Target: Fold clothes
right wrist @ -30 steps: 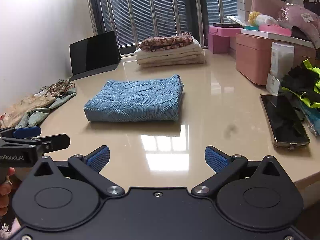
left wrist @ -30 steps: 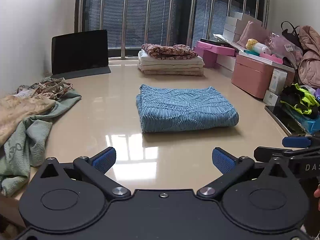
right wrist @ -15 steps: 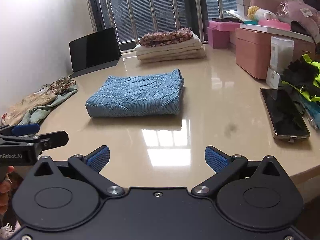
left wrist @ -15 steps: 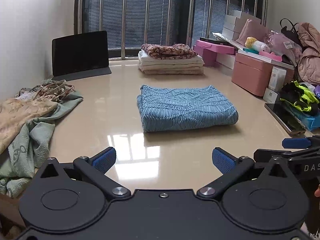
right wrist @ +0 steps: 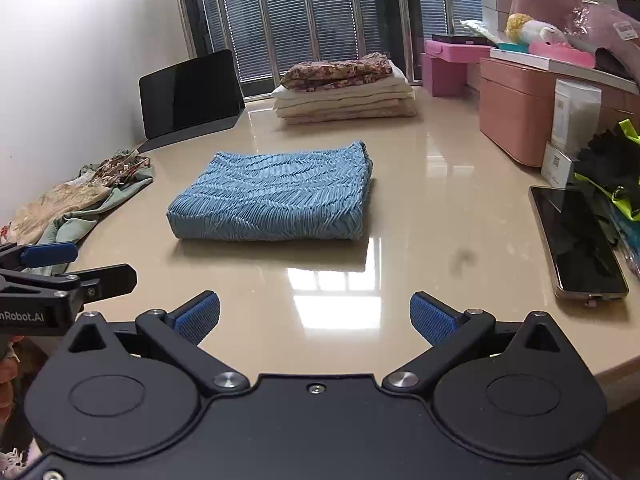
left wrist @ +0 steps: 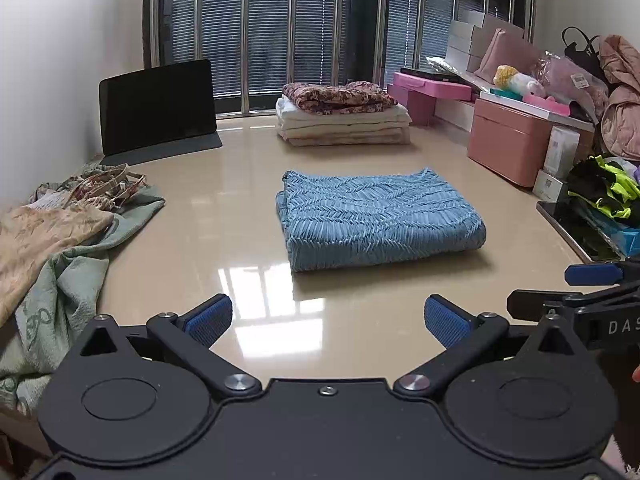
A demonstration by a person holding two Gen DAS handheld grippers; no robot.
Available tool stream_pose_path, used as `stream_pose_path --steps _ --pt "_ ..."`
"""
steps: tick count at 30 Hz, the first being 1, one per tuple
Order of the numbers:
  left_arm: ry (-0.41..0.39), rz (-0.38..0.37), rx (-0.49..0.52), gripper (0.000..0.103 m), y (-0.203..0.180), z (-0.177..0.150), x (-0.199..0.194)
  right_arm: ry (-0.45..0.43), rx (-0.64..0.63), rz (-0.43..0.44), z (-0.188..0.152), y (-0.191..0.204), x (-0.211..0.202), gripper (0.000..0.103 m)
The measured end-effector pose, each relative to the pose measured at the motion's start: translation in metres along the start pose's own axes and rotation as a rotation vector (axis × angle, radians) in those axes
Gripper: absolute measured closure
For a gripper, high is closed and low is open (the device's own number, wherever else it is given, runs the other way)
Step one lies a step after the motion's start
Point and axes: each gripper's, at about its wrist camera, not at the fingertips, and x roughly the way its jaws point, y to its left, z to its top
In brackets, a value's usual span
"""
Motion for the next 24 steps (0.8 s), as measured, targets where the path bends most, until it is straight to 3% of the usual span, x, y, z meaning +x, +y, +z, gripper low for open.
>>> stream_pose_path --steps 17,24 --pt "0.029 0.011 0.017 0.0 0.003 0.039 0.035 0.022 0.021 0.035 0.039 -0.015 0.036 0.0" --pt "0.087 -0.006 -0.02 0.0 0.009 0.059 0.063 0.05 0.064 0.043 0.059 -0.028 0.059 0.0"
